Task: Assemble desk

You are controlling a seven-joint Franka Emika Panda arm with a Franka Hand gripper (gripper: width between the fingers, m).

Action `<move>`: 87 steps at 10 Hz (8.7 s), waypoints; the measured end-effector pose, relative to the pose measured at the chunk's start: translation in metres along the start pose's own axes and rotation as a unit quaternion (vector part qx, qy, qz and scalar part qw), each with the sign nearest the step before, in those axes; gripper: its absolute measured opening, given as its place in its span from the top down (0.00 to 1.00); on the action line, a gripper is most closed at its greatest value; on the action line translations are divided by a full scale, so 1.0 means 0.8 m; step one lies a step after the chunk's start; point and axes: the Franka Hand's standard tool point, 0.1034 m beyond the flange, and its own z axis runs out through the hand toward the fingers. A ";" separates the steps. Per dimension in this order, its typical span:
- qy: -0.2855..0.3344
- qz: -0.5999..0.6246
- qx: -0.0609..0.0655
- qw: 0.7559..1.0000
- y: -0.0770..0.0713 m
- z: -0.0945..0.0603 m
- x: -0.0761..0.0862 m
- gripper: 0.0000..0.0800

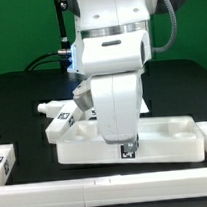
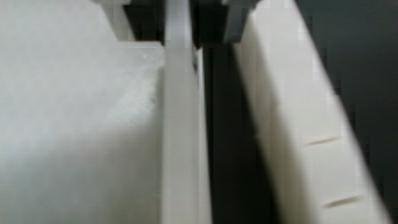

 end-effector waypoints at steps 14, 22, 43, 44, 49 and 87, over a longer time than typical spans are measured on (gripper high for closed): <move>-0.031 -0.050 0.014 0.998 0.028 0.034 0.041 0.92; -0.038 0.007 -0.002 0.999 0.014 -0.036 0.040 0.19; -0.021 0.708 0.016 0.706 -0.044 -0.054 -0.110 0.19; -0.027 0.741 0.015 0.671 -0.046 -0.054 -0.126 0.19; -0.036 0.780 0.058 0.622 -0.054 -0.049 -0.154 0.19; -0.333 0.689 0.361 0.533 -0.198 -0.033 -0.085 0.65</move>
Offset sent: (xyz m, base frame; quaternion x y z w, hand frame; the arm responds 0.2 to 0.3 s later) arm 0.0360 0.0001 -0.0170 0.0257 0.0505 -0.0332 0.9978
